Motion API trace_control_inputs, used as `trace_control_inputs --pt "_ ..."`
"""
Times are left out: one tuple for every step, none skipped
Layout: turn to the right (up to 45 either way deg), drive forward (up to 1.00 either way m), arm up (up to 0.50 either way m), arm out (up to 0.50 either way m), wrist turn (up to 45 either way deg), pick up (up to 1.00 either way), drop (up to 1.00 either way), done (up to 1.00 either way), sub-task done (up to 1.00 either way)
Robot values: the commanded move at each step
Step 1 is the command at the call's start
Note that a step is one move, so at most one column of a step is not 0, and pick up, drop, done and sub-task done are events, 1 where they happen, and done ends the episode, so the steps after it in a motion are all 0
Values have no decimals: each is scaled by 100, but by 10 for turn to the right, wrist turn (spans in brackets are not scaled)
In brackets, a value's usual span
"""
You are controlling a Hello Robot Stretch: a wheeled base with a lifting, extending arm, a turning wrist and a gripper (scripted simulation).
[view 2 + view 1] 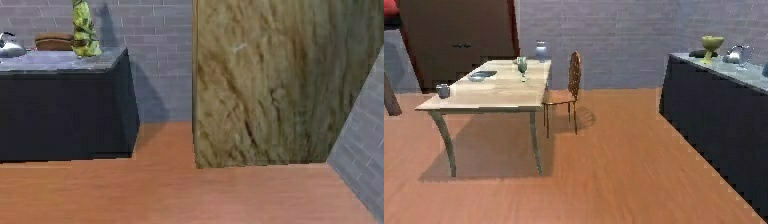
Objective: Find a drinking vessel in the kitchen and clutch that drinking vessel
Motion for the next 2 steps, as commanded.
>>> trace_control_inputs --pt "-270 0 0 0 0 0 0 0 0" --pt "-30 0 0 0 0 0 0 0 0"
